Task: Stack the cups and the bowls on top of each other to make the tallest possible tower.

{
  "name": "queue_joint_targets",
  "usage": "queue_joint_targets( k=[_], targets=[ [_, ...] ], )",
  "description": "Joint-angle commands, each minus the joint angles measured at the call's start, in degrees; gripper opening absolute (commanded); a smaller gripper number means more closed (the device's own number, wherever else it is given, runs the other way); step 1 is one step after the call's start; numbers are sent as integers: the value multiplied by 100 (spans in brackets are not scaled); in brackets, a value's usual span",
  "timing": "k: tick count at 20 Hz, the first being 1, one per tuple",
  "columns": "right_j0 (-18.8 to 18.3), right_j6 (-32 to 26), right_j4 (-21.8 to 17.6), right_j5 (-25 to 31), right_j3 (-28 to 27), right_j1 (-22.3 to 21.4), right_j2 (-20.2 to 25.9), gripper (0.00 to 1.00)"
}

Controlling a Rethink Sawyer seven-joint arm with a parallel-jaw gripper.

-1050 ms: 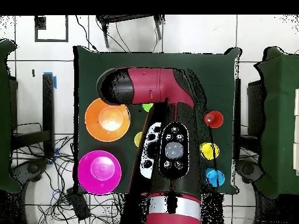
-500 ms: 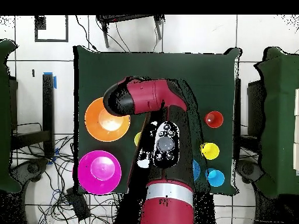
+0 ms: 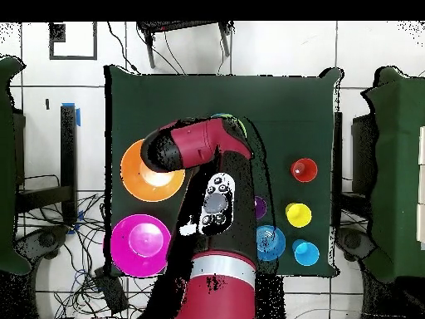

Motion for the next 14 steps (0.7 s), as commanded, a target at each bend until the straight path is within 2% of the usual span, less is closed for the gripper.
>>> queue_joint_targets(
  k=[1, 7, 10, 14],
  targets=[
    [92, -331, -174, 775, -158, 310, 362, 100],
    [246, -286, -185, 884, -145, 240, 311, 100],
    [282, -480, -253, 903, -177, 246, 383, 100],
    [523, -236, -203, 981, -268, 348, 292, 100]
  ],
)
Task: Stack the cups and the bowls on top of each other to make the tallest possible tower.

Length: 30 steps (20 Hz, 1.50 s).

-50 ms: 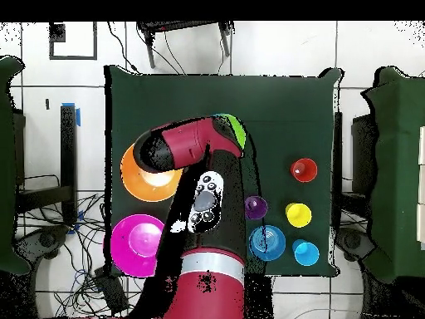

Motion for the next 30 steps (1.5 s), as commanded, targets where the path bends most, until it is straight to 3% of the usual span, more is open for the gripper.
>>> queue_joint_targets(
  k=[1, 11, 20, 30],
  targets=[
    [345, -228, -169, 855, -216, 270, 350, 100],
    [620, -163, -232, 789, -479, 458, 206, 100],
    [555, -31, -284, 274, -382, 740, 197, 100],
    [337, 4, -260, -176, -738, 1429, 375, 100]
  ],
)
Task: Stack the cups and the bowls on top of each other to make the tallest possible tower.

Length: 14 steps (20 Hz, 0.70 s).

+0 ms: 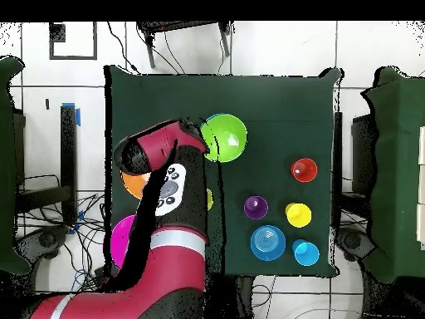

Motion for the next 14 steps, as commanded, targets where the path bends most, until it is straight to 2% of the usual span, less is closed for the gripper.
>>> queue_joint_targets(
  k=[1, 6, 12, 14],
  targets=[
    [-178, 23, -283, -491, -366, 705, 442, 100],
    [-214, 37, -425, -878, -446, 958, 340, 100],
    [-223, -133, -436, -933, -364, 866, 253, 100],
    [-288, -173, -324, -904, -194, 748, 377, 100]
  ],
)
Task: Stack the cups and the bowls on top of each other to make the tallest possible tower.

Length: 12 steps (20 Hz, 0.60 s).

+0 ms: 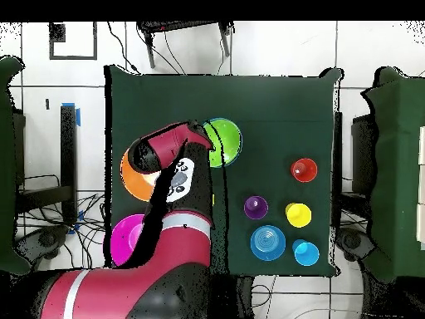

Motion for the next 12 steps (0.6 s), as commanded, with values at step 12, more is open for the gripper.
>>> queue_joint_targets(
  k=[12],
  targets=[
    [-174, -607, 102, 1042, 1358, -1794, 566, 100]
  ],
)
